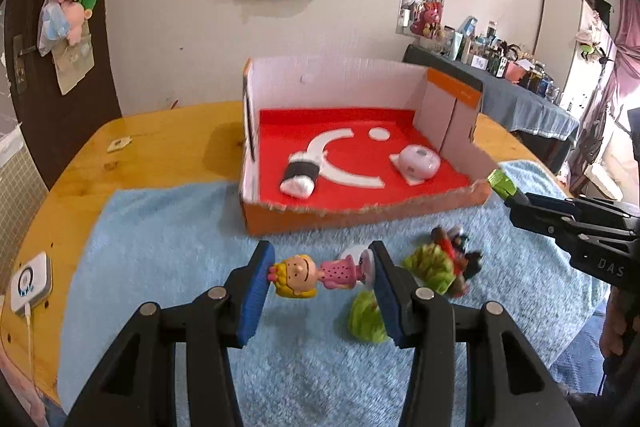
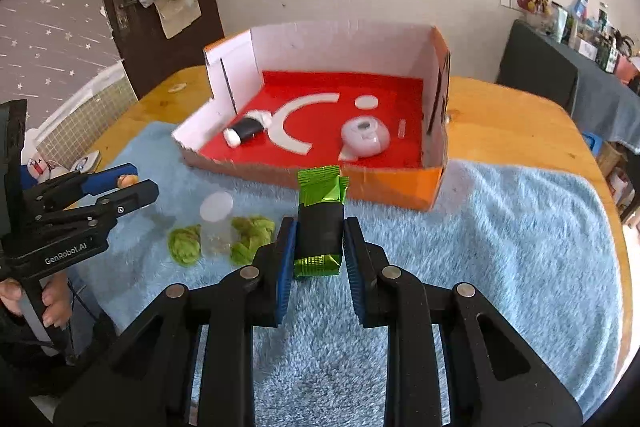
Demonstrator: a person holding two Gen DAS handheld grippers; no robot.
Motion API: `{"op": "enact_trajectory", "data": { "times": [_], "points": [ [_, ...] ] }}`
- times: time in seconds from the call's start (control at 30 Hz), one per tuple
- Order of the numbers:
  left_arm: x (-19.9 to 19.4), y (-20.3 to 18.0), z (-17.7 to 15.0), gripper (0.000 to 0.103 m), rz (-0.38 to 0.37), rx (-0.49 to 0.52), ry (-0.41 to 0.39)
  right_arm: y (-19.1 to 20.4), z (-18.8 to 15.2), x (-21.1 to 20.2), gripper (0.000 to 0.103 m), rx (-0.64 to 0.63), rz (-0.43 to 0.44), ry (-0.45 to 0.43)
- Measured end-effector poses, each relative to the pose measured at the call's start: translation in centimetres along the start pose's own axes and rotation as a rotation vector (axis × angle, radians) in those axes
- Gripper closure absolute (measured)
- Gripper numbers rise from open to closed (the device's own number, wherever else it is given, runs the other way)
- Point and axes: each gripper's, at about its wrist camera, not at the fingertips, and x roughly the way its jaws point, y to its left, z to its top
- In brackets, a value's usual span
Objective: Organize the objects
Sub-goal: 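Grasp the doll with the left gripper while the right grasps the green-wrapped bar, then carry the doll and green-wrapped bar into the box with both grippers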
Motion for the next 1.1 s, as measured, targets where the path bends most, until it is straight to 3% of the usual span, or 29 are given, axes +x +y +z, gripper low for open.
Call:
{"op": "enact_trajectory", "data": {
  "times": [0.33,0.63,1.1],
  "points": [
    [2.0,-1.0,4.2,0.052,-0.071,0.006,0.02,-0.7,4.7,1.8,0.08,-0.057,0.058,0.037],
    [5.4,-2.1,6.1,0.052,-0.076,0.051,0.08,-1.2,7.5,6.7,0.08,-0.143,0.15,0.183],
    [10.3,-2.0,5.9,0.052,-0.028,0.044,0.171,-1.2,8.0,12.3,0.08,-0.263,0.247,0.388]
  ]
}}
